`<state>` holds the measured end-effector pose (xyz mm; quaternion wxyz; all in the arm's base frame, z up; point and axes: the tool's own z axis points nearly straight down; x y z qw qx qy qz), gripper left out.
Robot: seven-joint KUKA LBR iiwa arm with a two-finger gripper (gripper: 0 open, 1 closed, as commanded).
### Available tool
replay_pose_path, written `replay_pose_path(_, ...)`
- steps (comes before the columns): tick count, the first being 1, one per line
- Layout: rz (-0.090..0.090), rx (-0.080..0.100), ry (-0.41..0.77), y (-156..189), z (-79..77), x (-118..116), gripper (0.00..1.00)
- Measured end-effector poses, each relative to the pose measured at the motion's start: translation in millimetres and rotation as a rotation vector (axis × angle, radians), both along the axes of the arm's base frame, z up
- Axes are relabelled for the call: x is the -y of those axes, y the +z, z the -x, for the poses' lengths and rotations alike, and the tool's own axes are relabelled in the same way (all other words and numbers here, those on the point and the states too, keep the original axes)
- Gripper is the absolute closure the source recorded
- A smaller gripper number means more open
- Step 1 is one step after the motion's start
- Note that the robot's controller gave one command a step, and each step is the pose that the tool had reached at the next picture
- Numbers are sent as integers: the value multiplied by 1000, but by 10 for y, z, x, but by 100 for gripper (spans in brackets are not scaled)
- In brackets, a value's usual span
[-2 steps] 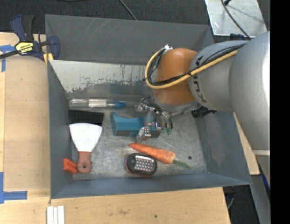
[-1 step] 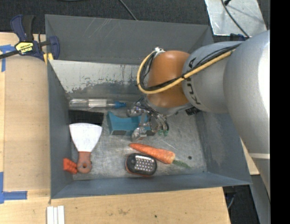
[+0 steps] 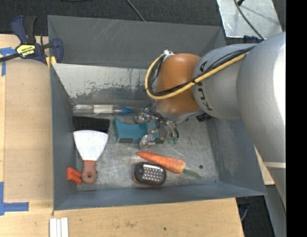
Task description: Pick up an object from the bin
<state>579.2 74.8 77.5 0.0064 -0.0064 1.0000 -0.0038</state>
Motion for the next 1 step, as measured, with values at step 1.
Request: replay_pose_path(1,-1,-6,-1,25,9,4,100)
